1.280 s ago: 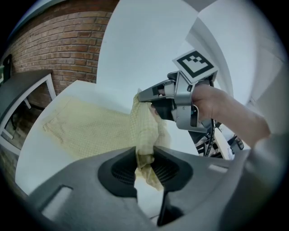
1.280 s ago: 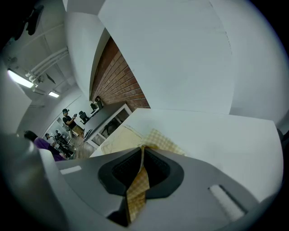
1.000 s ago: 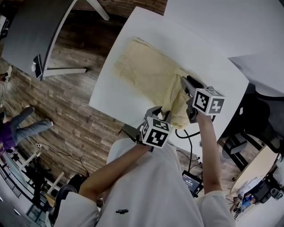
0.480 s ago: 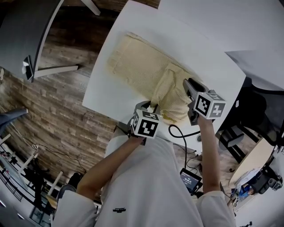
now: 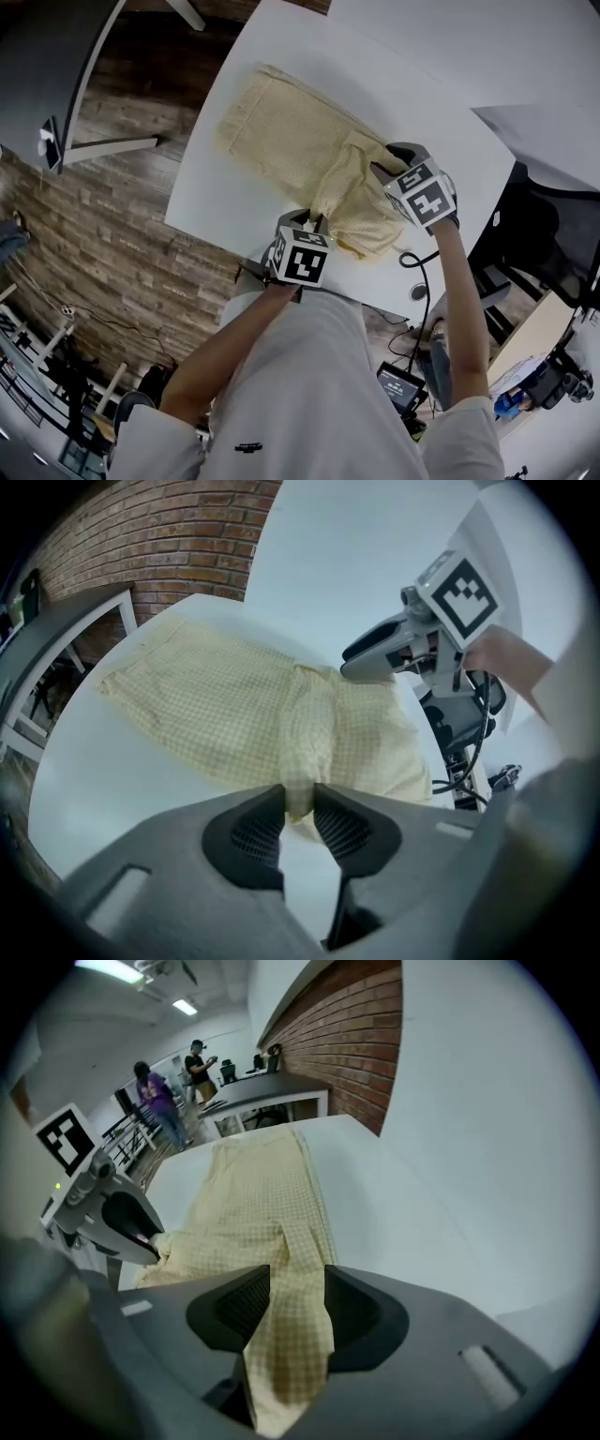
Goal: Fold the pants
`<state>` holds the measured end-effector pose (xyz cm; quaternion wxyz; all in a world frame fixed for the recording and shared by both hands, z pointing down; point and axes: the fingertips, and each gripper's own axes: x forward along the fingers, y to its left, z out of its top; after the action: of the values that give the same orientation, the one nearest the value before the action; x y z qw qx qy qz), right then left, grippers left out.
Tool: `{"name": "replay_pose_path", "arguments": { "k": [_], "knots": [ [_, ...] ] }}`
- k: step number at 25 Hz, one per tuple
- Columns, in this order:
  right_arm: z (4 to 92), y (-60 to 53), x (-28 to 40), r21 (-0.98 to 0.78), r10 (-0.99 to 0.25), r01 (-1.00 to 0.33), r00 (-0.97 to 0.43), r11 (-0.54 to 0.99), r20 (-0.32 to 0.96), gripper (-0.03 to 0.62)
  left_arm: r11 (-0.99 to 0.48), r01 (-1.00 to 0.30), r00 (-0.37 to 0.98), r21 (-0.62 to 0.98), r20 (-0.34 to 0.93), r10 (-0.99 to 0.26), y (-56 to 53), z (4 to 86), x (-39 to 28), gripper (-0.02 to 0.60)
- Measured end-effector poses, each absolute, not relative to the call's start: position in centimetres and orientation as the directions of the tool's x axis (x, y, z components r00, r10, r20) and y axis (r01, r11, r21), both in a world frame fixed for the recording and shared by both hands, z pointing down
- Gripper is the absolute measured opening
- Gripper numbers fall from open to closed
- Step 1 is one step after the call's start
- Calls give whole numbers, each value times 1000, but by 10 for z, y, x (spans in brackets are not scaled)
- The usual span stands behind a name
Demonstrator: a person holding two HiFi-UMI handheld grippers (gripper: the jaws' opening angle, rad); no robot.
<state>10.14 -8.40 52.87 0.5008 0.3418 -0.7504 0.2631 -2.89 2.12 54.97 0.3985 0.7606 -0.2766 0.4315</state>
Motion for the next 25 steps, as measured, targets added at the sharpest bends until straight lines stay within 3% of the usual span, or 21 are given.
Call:
{"name": "replay_pose_path", "arguments": {
  "k": [6, 8, 10, 11, 18, 20, 21, 22, 23, 25],
  "knots": [
    [554, -105, 72, -77, -143, -652, -278, 754, 950, 200, -528, -766, 478, 366, 874, -87, 22, 550, -30, 97],
    [562, -104, 66, -106, -94, -626, -277, 773, 956, 163, -524, -768, 480, 368, 873, -90, 21, 550, -30, 97],
    [565, -98, 65, -114, -64, -603, -266, 790, 962, 50, -521, -768, 486, 373, 869, -95, 20, 547, -29, 97],
    [561, -97, 65, -104, -69, -593, -262, 798, 963, 24, -519, -767, 492, 377, 865, -100, 19, 545, -29, 97],
    [522, -113, 91, -6, -207, -663, -242, 748, 948, 21, -522, -777, 509, 352, 839, -192, -8, 528, -33, 95],
    [535, -115, 93, -25, -202, -697, -241, 717, 949, 60, -510, -789, 490, 343, 852, -186, -15, 542, -36, 98],
    [540, -115, 93, -27, -200, -707, -236, 706, 951, 93, -508, -789, 486, 345, 856, -174, -16, 548, -38, 125],
    [540, -115, 93, -17, -212, -717, -229, 697, 950, 111, -510, -786, 487, 348, 858, -165, -17, 550, -40, 212],
    [536, -117, 93, 1, -239, -727, -225, 687, 945, 114, -516, -784, 487, 344, 857, -169, -19, 548, -43, 246],
    [519, -118, 96, 27, -299, -746, -233, 665, 925, 128, -527, -787, 481, 320, 854, -200, -23, 538, -50, 265]
  ]
}}
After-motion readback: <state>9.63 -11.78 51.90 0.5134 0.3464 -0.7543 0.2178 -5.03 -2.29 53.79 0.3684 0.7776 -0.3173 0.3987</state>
